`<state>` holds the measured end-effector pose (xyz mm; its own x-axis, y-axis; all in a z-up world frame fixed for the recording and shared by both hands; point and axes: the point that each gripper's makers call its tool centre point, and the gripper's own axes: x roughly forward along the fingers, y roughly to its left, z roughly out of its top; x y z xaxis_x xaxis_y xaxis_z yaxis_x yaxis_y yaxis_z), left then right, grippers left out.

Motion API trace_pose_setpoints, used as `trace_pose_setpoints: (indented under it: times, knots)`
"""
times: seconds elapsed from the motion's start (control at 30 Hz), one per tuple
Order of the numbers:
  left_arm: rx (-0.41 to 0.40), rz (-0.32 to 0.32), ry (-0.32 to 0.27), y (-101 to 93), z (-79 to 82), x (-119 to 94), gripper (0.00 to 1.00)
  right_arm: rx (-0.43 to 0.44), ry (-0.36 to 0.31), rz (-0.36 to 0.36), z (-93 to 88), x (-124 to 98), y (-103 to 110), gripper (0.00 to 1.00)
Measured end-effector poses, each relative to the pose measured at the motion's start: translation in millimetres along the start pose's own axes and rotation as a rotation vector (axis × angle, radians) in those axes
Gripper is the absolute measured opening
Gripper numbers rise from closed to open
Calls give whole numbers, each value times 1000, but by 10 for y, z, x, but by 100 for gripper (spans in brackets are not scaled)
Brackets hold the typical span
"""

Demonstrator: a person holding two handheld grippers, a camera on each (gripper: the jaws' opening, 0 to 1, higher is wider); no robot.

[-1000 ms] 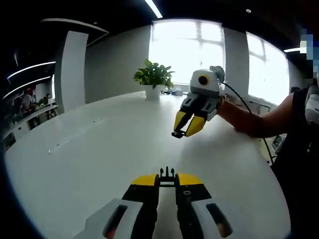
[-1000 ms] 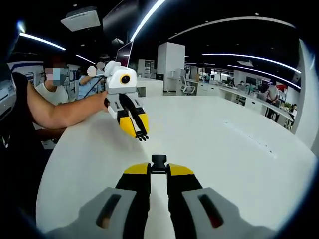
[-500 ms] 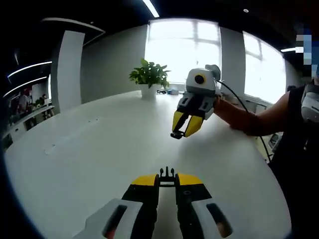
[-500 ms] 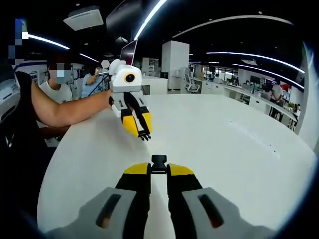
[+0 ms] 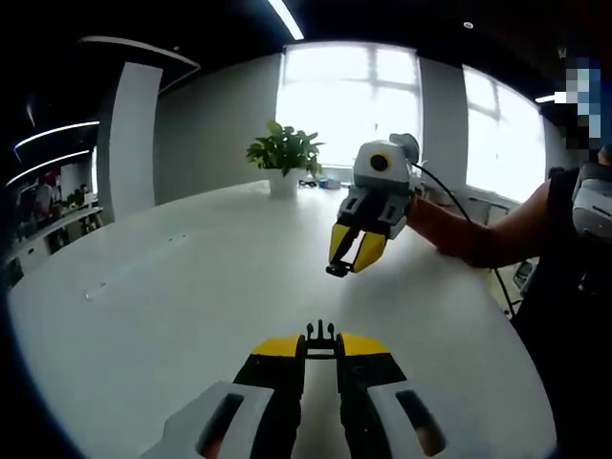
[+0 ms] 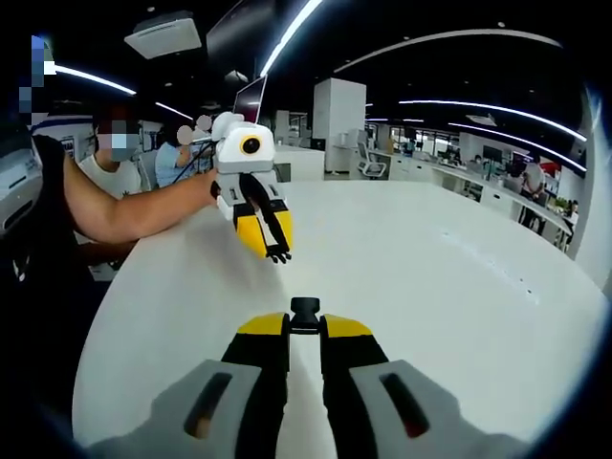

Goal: Snap the two parts of the plastic buckle together until the buckle closes and remains connected.

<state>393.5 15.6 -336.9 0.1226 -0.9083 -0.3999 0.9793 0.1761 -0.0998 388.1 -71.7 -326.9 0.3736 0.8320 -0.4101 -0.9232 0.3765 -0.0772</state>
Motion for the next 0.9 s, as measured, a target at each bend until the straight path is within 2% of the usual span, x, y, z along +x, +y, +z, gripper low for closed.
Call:
trace_pose_setpoints:
  times: [0.27,0.9]
  knots:
    - [11,-19,9,-37,-29,5,11,-2,2,7,-12,1,14,11]
    - [12,-86,29,-195,-82,22,11,-21,27,92,-58,25,210,11]
